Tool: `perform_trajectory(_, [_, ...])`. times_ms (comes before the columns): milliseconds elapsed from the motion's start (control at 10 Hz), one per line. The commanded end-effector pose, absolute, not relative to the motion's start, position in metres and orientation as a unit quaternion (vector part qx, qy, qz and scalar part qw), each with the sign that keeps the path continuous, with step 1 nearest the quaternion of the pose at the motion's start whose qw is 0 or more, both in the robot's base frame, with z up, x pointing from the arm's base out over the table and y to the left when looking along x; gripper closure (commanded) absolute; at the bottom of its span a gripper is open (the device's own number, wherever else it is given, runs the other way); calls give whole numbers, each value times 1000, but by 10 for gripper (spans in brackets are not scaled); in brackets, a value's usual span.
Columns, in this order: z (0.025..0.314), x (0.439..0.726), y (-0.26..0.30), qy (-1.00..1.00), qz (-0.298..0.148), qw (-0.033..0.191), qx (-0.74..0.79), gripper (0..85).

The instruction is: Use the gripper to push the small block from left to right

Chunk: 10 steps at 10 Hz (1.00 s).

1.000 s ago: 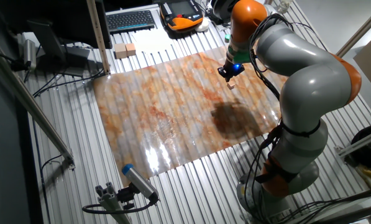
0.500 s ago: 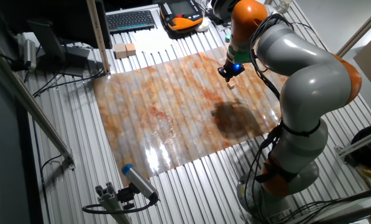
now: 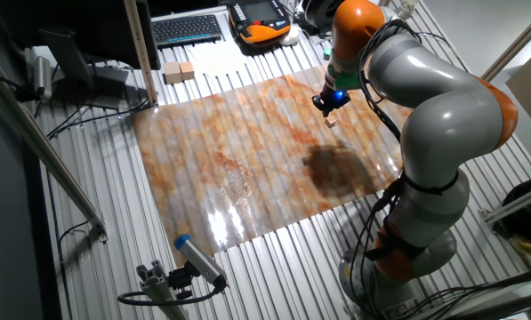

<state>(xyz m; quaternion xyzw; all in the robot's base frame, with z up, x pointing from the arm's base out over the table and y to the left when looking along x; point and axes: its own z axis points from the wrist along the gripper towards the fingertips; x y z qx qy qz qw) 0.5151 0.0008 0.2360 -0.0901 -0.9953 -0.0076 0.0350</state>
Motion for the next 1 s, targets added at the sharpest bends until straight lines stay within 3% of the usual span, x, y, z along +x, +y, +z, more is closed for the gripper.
perform_trajectory(0, [236, 515, 1, -995, -8, 38, -97, 850])
perform_trajectory(200, [236, 515, 1, -994, -13, 29, -108, 850])
perform_trajectory(500, [236, 515, 1, -995, 19, 17, -99, 850])
perform_trajectory(700, [236, 515, 1, -994, 29, -2, -104, 850])
perform_trajectory(900, [236, 515, 1, -994, 41, -1, -106, 850])
